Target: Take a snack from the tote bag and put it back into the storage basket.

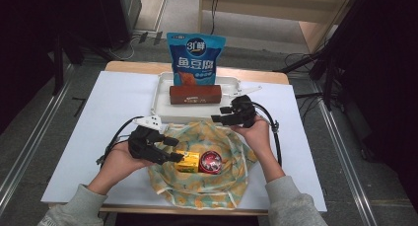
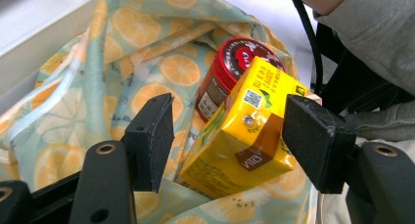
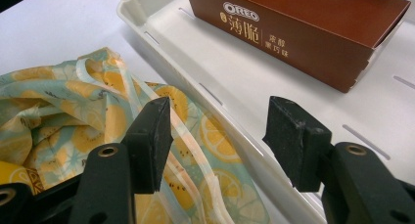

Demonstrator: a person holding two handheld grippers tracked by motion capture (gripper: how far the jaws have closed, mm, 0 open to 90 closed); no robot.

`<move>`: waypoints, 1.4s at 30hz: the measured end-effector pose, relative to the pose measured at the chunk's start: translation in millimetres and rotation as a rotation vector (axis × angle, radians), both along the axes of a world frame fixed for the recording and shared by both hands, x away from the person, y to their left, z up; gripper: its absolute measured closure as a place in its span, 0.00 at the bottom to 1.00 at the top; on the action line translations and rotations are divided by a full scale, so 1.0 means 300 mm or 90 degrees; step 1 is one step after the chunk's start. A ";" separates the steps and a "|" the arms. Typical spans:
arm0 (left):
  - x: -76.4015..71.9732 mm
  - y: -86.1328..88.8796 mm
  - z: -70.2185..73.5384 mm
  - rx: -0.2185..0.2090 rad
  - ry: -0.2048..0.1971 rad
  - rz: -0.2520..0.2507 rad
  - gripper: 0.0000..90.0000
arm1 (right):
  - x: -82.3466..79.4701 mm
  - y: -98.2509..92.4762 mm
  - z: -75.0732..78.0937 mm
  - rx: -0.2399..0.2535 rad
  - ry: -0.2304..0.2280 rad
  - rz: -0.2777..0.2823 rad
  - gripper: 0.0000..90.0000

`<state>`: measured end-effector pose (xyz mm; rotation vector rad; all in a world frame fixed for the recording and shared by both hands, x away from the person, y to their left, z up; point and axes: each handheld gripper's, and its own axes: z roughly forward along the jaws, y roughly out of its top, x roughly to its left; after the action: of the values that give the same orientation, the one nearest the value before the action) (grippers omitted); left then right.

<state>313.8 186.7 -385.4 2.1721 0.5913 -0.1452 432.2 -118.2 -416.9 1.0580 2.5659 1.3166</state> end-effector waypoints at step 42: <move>-0.014 -0.075 -0.073 0.016 -0.021 -0.070 0.51 | -0.024 -0.048 0.008 0.013 -0.003 -0.013 0.47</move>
<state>309.6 164.2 -407.3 2.2282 0.4570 -0.1605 425.0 -132.7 -414.4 1.0807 2.5356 1.3423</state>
